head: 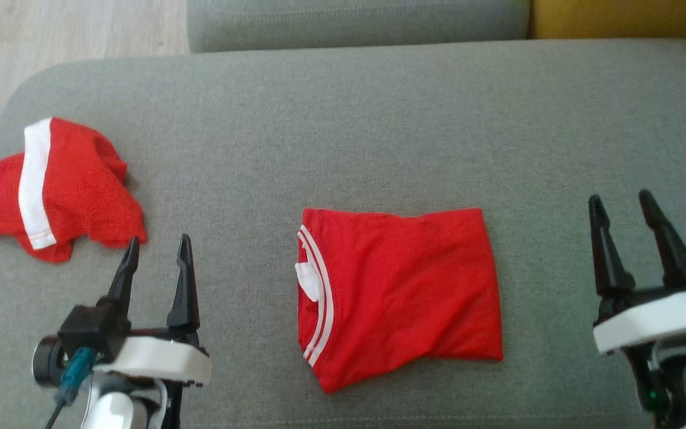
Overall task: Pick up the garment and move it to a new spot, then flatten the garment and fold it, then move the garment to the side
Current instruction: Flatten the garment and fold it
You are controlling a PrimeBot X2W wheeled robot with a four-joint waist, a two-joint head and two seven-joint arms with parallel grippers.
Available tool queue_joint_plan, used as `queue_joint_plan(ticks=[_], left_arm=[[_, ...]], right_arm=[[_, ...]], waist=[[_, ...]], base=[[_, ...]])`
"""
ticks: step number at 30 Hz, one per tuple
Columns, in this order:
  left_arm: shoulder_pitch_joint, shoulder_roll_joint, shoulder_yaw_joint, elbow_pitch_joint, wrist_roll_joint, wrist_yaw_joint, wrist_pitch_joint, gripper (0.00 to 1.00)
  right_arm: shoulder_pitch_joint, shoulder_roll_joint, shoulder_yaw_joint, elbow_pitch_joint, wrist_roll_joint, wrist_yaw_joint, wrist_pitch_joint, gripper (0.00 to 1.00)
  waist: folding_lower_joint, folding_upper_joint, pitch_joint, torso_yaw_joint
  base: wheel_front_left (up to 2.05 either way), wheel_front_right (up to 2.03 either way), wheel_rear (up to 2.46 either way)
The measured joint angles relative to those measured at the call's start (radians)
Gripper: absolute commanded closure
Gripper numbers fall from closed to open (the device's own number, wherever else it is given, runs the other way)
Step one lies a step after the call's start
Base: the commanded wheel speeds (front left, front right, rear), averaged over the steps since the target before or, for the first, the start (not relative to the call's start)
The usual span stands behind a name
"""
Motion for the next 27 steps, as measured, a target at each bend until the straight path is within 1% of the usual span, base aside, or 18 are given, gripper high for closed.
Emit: queue_joint_plan(ticks=[9,17,27], left_arm=[[0.07,0.026,-0.008,-0.037,0.004,0.002,0.021,0.0],[0.145,0.034,-0.012,-0.062,0.004,0.017,0.045,0.0],[0.172,0.047,-0.012,-0.077,0.004,0.035,0.064,0.0]], right_arm=[[0.098,0.023,-0.005,-0.047,-0.021,0.0,0.045,0.0],[0.174,0.041,-0.021,-0.084,-0.039,0.0,0.075,0.0],[0.192,0.054,-0.022,-0.108,-0.048,0.0,0.092,0.0]], waist=[[0.0,0.0,-0.058,-0.009],[0.0,0.0,-0.108,-0.011],[0.0,0.0,-0.129,-0.012]], base=[[0.0,0.0,0.0],[0.0,0.0,0.0],[0.0,0.0,0.0]])
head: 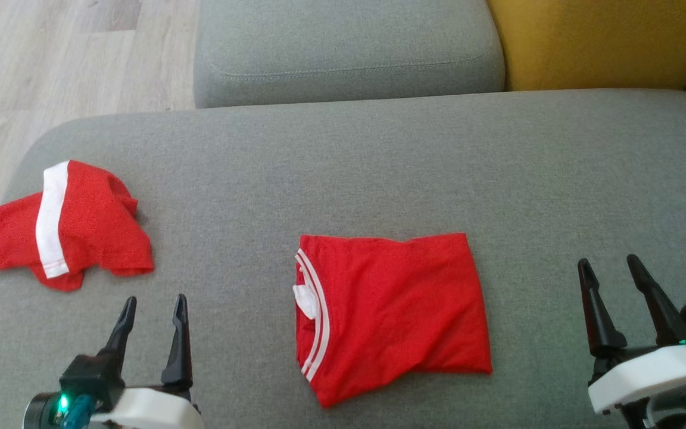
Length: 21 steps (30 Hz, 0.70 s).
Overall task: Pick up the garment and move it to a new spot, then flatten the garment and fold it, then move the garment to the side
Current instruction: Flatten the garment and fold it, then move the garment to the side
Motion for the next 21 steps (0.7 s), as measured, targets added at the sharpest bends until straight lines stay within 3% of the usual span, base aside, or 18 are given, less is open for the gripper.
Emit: queue_joint_plan(ticks=[21], left_arm=[[0.008,0.012,-0.01,-0.009,-0.001,0.019,0.017,0.0]], right_arm=[[0.007,0.015,-0.004,-0.014,-0.018,0.0,0.013,0.0]], waist=[[0.0,0.0,-0.015,-0.006]], base=[[0.0,0.0,0.0]])
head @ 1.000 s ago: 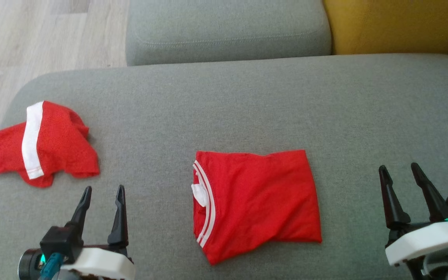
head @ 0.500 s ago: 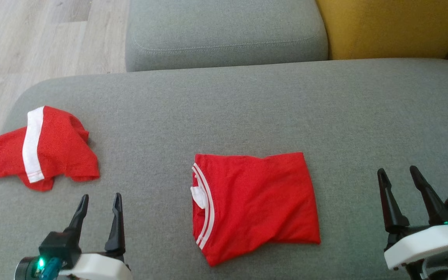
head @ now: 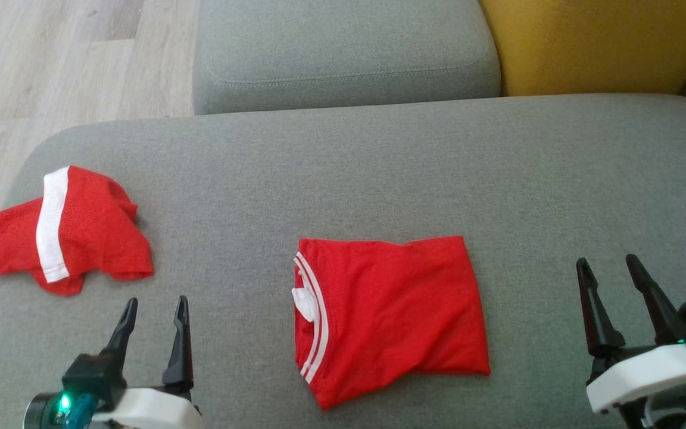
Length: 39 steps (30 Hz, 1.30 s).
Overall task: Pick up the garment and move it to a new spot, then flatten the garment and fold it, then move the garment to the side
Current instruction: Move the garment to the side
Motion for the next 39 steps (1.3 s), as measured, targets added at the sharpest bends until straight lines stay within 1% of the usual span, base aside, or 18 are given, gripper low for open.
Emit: queue_joint_plan(ticks=[4,14,20,23,29,34,39], left_arm=[[0.0,0.001,-0.004,-0.003,0.0,0.007,0.0,0.0],[-0.001,0.005,-0.009,-0.003,-0.001,0.007,0.004,0.0],[-0.01,0.007,-0.016,-0.003,-0.002,0.007,0.005,0.0],[-0.031,0.007,-0.026,-0.009,-0.001,0.006,0.005,0.0],[-0.081,-0.001,-0.044,-0.003,-0.011,-0.004,-0.007,0.0],[-0.135,-0.019,-0.051,0.017,-0.018,-0.012,-0.035,0.0],[-0.175,-0.037,-0.069,0.029,-0.018,-0.02,-0.061,0.0]], right_arm=[[0.0,0.0,0.0,0.0,0.0,0.0,0.004,0.0],[0.0,0.002,-0.001,0.0,-0.007,0.0,0.014,0.0],[0.0,0.017,-0.016,0.028,-0.007,0.0,0.017,0.0],[-0.001,0.017,-0.03,0.07,-0.005,0.0,0.019,0.0],[-0.017,0.016,-0.031,0.198,0.019,0.0,0.026,0.0],[-0.086,0.012,-0.025,0.335,0.039,0.0,0.019,0.0],[-0.153,0.009,-0.005,0.455,0.071,0.0,-0.011,0.0]], waist=[[0.0,0.0,0.0,0.0],[0.0,0.0,-0.002,0.007],[0.0,0.0,-0.002,0.033],[0.0,0.0,0.005,0.059],[0.0,0.0,0.035,0.13],[0.0,0.0,0.074,0.194],[0.0,0.0,0.114,0.25]], base=[[0.0,0.0,0.0],[0.0,0.0,0.0],[0.0,0.0,0.0],[0.0,0.0,0.0],[0.0,0.0,0.0],[0.0,0.0,0.0],[0.0,0.0,0.0]])
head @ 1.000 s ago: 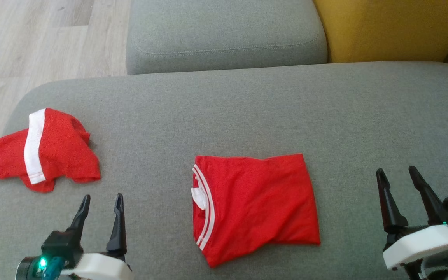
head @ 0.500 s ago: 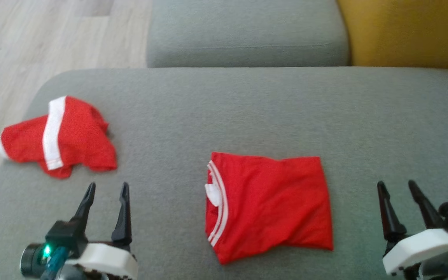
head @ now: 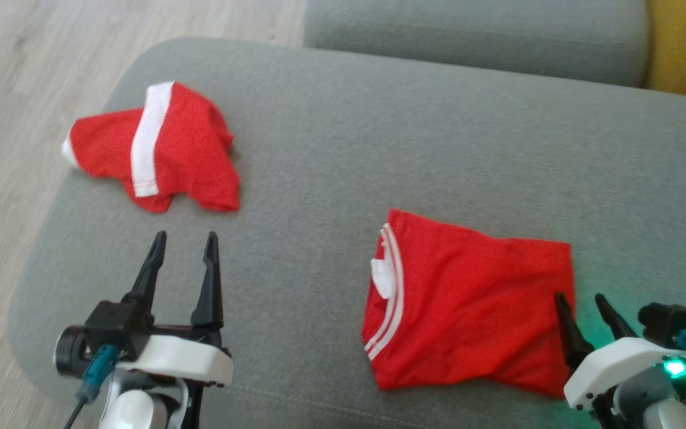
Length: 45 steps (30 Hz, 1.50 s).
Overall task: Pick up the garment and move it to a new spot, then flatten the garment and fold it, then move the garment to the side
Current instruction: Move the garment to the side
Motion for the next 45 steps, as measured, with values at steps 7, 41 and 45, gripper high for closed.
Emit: queue_joint_plan(ticks=[7,41,45], left_arm=[[-0.017,-0.018,-0.004,0.023,0.0,-0.005,-0.012,0.0],[-0.137,0.011,-0.002,-0.013,0.059,-0.045,-0.02,0.0],[-0.189,0.031,-0.003,-0.03,0.066,-0.053,-0.012,0.0]], right_arm=[[-0.057,-0.016,0.021,0.143,0.022,0.0,0.015,0.69],[-0.495,-0.187,0.241,0.232,0.105,0.0,-0.083,1.0],[-0.604,-0.242,0.229,0.308,0.112,0.0,-0.129,1.0]], waist=[[0.0,0.0,0.034,0.041],[0.0,0.0,0.16,-0.433],[0.0001,0.0,0.217,-0.461]], base=[[0.0,0.0,0.0],[0.0,0.0,0.0],[0.0,0.0,0.0]])
